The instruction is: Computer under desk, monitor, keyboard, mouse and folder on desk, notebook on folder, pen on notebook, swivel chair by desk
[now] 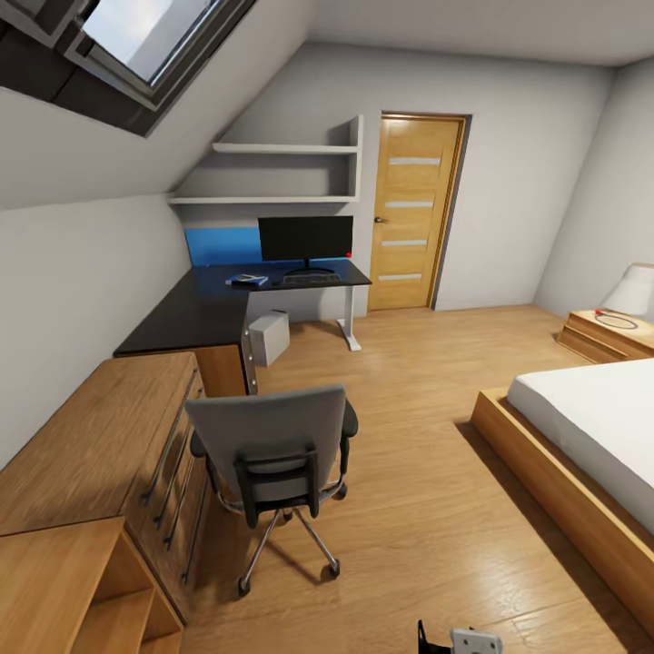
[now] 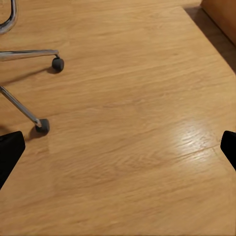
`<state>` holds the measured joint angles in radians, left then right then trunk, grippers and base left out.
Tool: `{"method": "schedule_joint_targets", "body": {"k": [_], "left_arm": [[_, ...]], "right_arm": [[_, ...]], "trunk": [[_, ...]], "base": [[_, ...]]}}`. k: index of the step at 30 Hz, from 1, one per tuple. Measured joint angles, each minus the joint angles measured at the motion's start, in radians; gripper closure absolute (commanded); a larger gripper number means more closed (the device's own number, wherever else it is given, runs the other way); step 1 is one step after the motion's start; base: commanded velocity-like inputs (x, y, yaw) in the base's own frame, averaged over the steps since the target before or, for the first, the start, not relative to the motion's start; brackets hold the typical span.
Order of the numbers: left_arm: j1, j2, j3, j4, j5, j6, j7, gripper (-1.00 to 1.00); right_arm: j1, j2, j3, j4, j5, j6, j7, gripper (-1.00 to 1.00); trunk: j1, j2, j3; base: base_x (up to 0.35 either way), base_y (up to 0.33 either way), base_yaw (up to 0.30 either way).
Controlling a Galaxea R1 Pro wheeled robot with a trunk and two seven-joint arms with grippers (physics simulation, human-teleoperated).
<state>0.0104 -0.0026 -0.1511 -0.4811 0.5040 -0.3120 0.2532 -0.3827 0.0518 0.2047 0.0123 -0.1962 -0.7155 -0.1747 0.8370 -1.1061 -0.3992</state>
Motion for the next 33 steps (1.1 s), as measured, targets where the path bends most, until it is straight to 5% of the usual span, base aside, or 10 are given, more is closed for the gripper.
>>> {"method": "schedule_joint_targets", "body": {"k": [5,10,13,15,16,23,27,33], "left_arm": [[-0.008,-0.003,0.0,-0.009,0.001,0.002,0.005,-1.0],[-0.097,-0.03,-0.001,-0.067,-0.005,0.027,0.053,-1.0],[-0.153,-0.037,-0.001,-0.08,-0.005,0.114,0.111,-1.0],[-0.198,-0.042,-0.001,-0.09,-0.005,0.212,0.136,-1.0],[-0.252,-0.046,-0.003,-0.097,-0.001,0.312,0.151,-1.0],[-0.422,-0.069,-0.003,-0.098,0.002,0.41,0.162,-1.0],[-0.484,-0.091,-0.003,-0.101,0.0,0.461,0.162,-1.0],[-0.494,-0.096,0.0,-0.03,0.002,0.407,0.161,-1.0]], "right_arm": [[0.0,0.003,0.002,-0.006,0.008,-0.001,0.0,-1.0],[0.0,0.006,0.003,-0.09,0.011,0.013,0.0,-1.0],[-0.001,0.008,0.001,-0.155,0.009,0.055,-0.001,-1.0],[-0.003,0.01,0.0,-0.205,0.006,0.117,-0.001,-1.0],[-0.006,0.011,-0.002,-0.248,-0.002,0.203,0.001,-1.0],[-0.067,0.03,-0.005,-0.279,-0.011,0.338,0.007,-1.0],[-0.139,0.044,-0.003,-0.285,-0.011,0.577,0.189,-1.0],[-0.161,0.055,-0.012,-0.28,-0.01,0.635,0.268,-1.0]], "trunk": [[0.019,-0.035,-0.016],[0.038,-0.07,-0.031],[0.05,-0.091,-0.04],[0.058,-0.105,-0.047],[0.061,-0.112,-0.05],[0.088,-0.161,-0.072],[0.104,-0.189,-0.084],[0.127,-0.231,-0.103]], "base": [[0.0,0.0,0.0],[0.0,0.0,0.0],[0.0,0.0,0.0],[0.0,0.0,0.0],[0.0,0.0,0.0],[0.0,0.0,0.0],[0.0,0.0,0.0],[0.0,0.0,0.0]]}}
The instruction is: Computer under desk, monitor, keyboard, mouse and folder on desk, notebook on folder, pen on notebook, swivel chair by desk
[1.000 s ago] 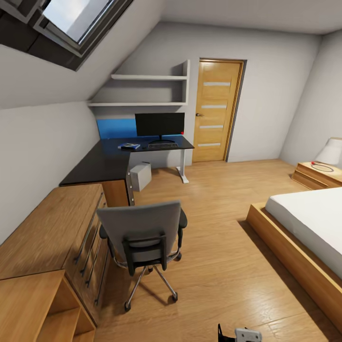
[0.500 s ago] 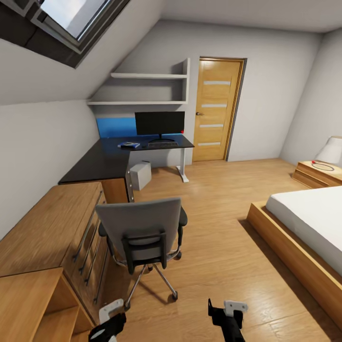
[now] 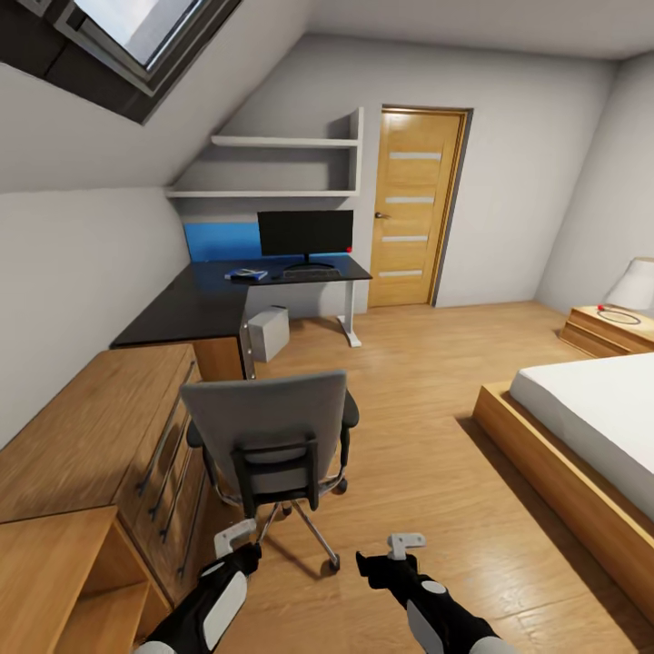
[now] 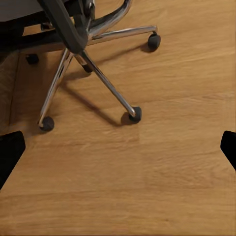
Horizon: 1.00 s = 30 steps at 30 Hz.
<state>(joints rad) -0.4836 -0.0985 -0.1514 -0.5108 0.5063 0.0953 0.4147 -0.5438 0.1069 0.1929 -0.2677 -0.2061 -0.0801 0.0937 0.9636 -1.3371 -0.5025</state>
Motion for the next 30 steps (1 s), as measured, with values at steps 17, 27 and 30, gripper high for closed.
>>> {"method": "schedule_joint_targets", "body": {"k": [17,27,30], "left_arm": [[0.0,-0.002,-0.001,0.089,-0.006,-0.108,0.0,-1.0],[-0.001,-0.004,-0.001,0.093,-0.006,-0.108,-0.002,-1.0],[0.0,-0.004,-0.002,0.092,-0.006,-0.108,-0.001,-1.0]], "right_arm": [[-0.001,0.006,-0.006,0.009,0.0,-0.154,0.001,-1.0],[-0.001,0.006,-0.006,0.009,0.0,-0.152,0.002,-1.0],[0.0,0.006,-0.007,0.01,0.0,-0.169,0.001,-1.0]], "trunk": [[0.065,-0.119,-0.054],[0.104,-0.189,-0.085],[0.115,-0.21,-0.094]], "base": [[0.0,0.0,0.089],[0.0,0.0,0.021],[0.0,0.0,0.236]]}}
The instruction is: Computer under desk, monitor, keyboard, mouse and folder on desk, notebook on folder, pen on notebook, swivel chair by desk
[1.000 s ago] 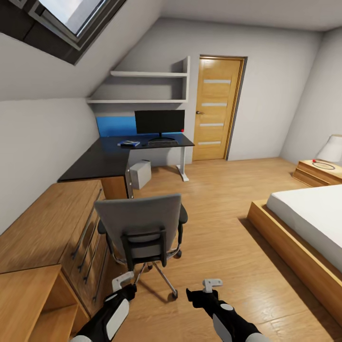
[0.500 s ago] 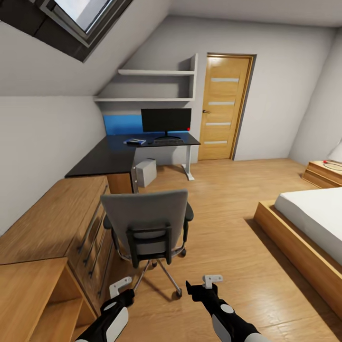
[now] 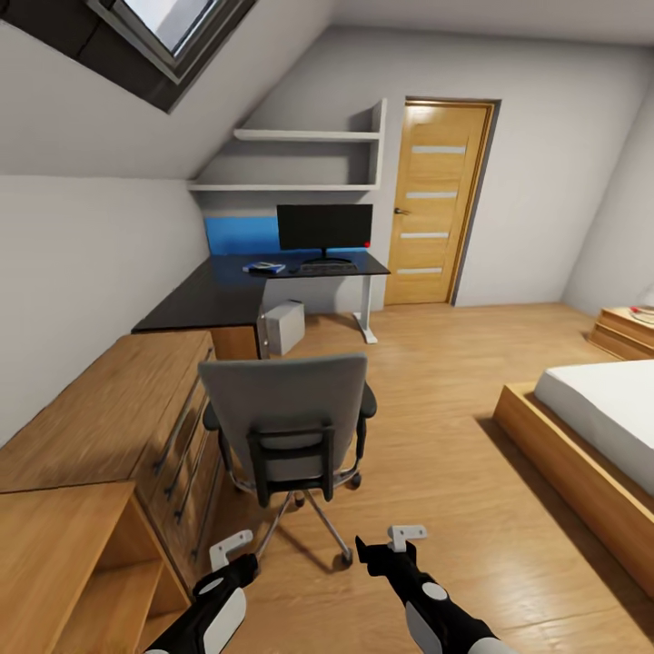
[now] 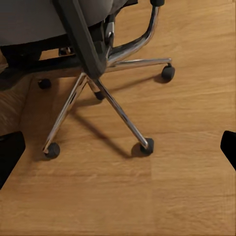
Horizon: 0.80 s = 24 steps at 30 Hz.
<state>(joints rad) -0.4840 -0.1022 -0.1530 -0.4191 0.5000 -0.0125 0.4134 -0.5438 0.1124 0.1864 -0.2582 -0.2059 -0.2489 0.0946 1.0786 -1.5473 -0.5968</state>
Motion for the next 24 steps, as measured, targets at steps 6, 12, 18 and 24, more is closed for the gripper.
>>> {"method": "schedule_joint_targets", "body": {"k": [6,12,18,24], "left_arm": [[0.0,-0.001,0.0,0.001,0.0,0.0,0.001,-1.0],[0.0,-0.001,0.0,0.001,0.0,0.0,0.001,-1.0],[0.0,-0.001,0.0,0.001,0.0,0.0,0.001,-1.0],[0.0,-0.001,0.0,0.001,0.0,0.0,0.0,-1.0]], "right_arm": [[0.0,-0.001,-0.001,0.001,0.001,-0.013,0.002,-1.0],[0.0,-0.001,-0.001,0.001,0.001,-0.015,0.002,-1.0],[0.0,0.0,-0.001,0.001,0.0,-0.02,0.001,-1.0],[0.0,-0.002,-0.001,0.001,0.0,-0.021,0.0,-1.0]], "trunk": [[0.023,-0.042,-0.019],[0.046,-0.084,-0.038],[0.069,-0.126,-0.056],[0.092,-0.168,-0.075]], "base": [[0.0,0.0,0.022],[0.0,0.0,0.032],[0.0,0.0,0.212],[0.0,0.0,0.106]]}}
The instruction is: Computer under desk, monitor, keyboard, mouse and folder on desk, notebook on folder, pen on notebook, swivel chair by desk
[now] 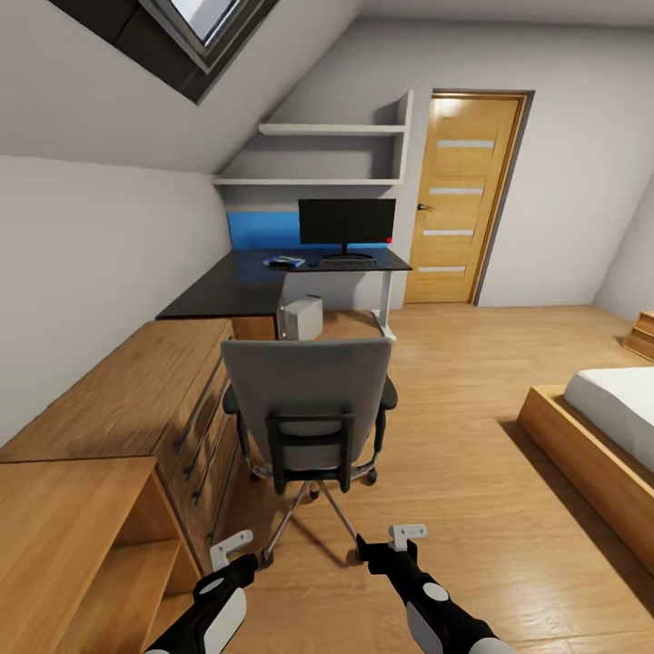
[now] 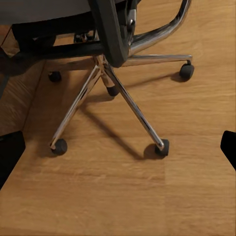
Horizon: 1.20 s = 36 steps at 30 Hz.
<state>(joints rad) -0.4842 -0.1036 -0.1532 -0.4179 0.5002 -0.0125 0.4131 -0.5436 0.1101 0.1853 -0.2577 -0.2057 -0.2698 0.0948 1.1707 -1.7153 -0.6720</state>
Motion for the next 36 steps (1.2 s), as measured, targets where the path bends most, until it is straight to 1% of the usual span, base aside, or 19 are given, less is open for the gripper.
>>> {"method": "schedule_joint_targets", "body": {"k": [6,16,36], "left_arm": [[0.0,0.0,0.0,0.0,0.0,0.0,0.0,-1.0],[0.0,0.0,0.001,0.0,0.0,0.0,0.001,-1.0],[0.0,-0.001,-0.001,0.0,0.0,0.0,0.0,-1.0]], "right_arm": [[0.0,-0.001,-0.001,0.0,0.0,0.0,0.0,-1.0],[0.0,-0.002,-0.001,-0.001,-0.001,-0.001,0.0,-1.0],[0.0,-0.006,-0.001,-0.004,0.001,0.0,0.0,-1.0]], "trunk": [[0.023,-0.042,-0.019],[0.061,-0.112,-0.05],[0.138,-0.252,-0.113]], "base": [[0.0,0.0,0.033],[0.0,0.0,0.183],[0.0,0.0,0.007]]}}
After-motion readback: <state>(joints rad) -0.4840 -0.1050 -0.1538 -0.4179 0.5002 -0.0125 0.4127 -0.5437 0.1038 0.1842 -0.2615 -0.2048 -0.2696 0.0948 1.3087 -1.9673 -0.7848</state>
